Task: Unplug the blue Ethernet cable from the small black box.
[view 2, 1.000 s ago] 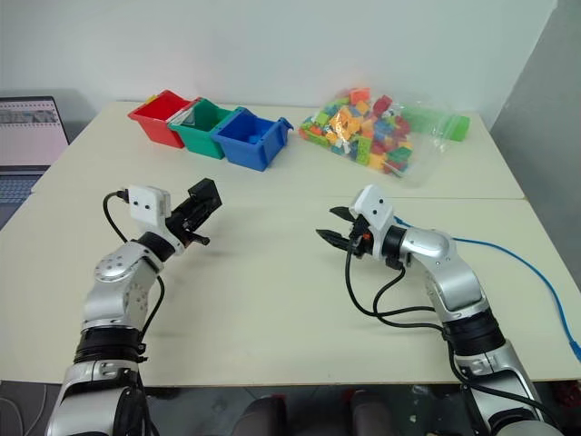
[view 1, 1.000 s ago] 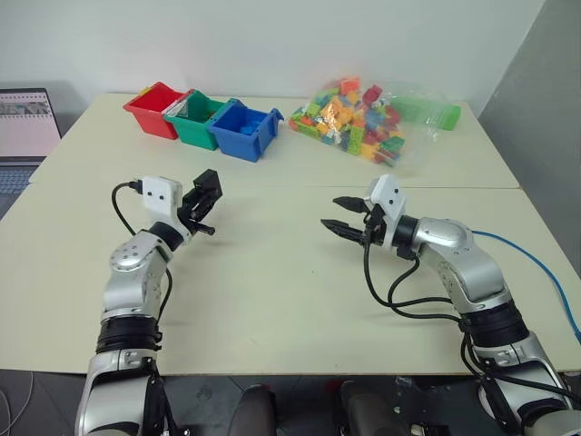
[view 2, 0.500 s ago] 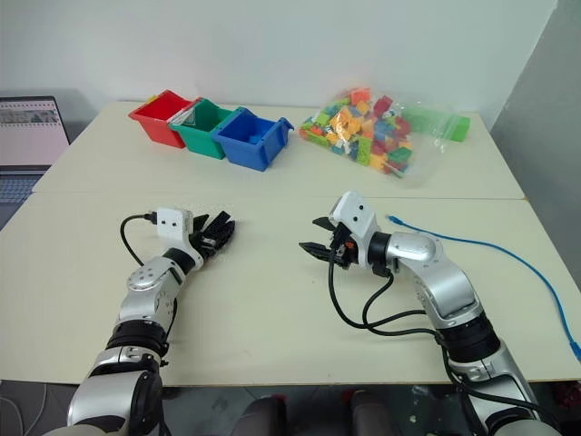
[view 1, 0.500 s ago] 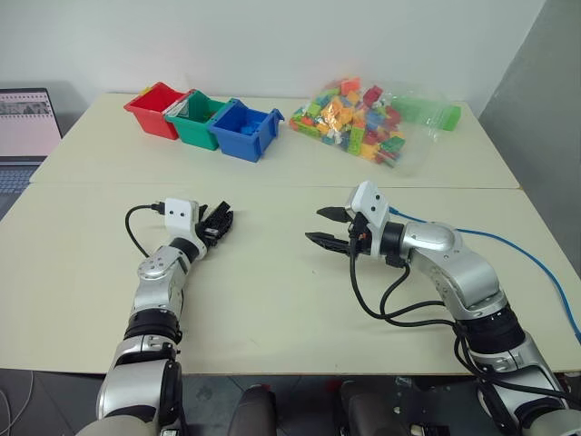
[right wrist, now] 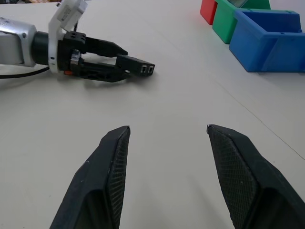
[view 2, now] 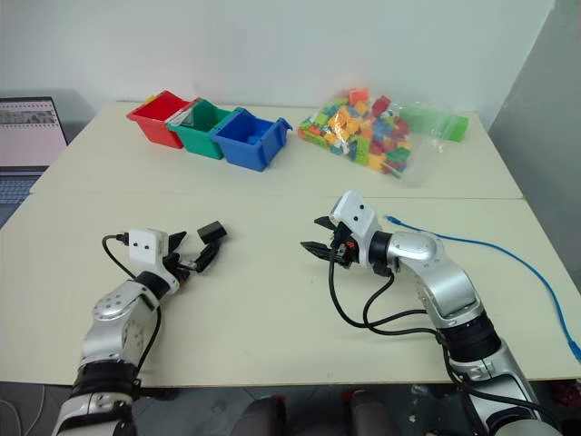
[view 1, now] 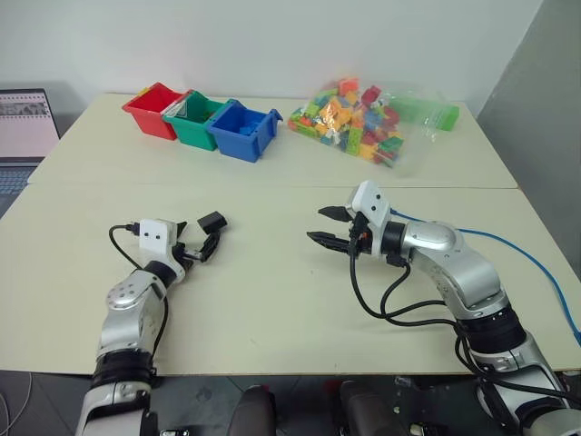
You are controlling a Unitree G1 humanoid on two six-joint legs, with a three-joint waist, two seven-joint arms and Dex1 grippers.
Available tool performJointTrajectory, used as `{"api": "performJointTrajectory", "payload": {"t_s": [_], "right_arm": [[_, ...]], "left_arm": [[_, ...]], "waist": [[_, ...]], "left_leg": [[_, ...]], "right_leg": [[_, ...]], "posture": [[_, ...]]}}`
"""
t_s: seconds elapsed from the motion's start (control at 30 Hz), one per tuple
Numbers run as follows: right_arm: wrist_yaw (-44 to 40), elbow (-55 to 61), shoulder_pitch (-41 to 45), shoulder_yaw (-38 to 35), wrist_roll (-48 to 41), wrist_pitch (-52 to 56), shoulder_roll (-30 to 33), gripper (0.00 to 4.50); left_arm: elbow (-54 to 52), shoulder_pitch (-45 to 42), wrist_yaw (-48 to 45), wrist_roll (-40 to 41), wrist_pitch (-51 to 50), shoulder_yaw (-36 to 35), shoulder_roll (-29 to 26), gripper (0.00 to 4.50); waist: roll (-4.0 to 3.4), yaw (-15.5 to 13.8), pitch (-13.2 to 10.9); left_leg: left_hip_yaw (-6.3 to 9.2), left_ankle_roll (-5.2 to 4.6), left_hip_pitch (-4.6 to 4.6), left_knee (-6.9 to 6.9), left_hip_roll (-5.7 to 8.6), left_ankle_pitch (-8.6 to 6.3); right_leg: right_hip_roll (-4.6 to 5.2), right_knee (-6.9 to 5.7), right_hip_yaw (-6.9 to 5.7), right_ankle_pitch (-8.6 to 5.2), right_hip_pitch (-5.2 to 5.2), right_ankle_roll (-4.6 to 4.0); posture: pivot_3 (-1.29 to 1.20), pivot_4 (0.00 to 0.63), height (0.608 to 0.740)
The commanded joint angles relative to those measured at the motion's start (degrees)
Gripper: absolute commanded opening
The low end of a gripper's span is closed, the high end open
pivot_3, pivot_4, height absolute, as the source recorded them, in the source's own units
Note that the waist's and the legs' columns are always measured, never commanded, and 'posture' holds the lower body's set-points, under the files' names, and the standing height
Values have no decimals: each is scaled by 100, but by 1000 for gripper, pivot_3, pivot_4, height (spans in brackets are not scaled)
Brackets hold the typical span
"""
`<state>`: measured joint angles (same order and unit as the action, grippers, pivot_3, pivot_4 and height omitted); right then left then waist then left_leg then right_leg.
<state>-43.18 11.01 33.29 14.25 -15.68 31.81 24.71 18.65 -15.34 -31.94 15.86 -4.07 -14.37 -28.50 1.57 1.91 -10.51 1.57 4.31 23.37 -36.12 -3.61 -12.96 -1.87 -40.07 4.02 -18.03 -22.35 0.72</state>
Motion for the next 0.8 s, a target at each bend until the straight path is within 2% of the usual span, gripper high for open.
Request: {"api": "performJointTrajectory", "payload": {"t_s": [0.03,0.23,0.4,0.5,0.6,0.8], "right_arm": [[-121,233,36,-228,-43,-64,177,2712],[-411,156,-107,-588,-198,-57,660,2712],[-1161,190,-287,-1010,-683,152,1407,2712],[-1561,138,-353,-1177,-882,189,1778,2712],[-1769,22,-358,-1318,-995,176,2000,2712],[-1878,-93,-254,-1346,-1013,163,2105,2712]], "left_arm": [[-1158,185,-25,52,-799,-31,-441,4491],[-2198,390,-146,-254,-1302,-4,-1217,4491],[-2606,527,-1614,651,-1914,-376,-2189,4491],[-2531,622,-2210,815,-2067,-505,-2724,4491],[-2375,567,-2600,1031,-2162,-666,-3004,4491],[-2304,443,-2907,1168,-2217,-666,-3137,4491]], "waist": [[0,-6,0],[0,-13,0],[1,-4,-5],[-3,13,-8],[-4,19,-8],[-4,16,-8]], "left_leg": [[2,0,0,0,0,0],[2,0,1,0,4,0],[-6,-1,-3,5,2,-1],[-8,-1,-3,6,1,-1],[-10,-2,-8,6,-1,-1],[-11,-2,-8,5,-1,-1]], "right_leg": [[0,0,-1,0,0,0],[3,5,-1,0,3,0],[1,7,3,-1,1,0],[1,10,3,-2,1,0],[0,8,4,-5,1,5],[-2,9,5,-17,1,26]], "posture": [[0,150,740],[0,150,740],[0,150,740],[0,150,740],[0,150,740],[0,150,740]]}}
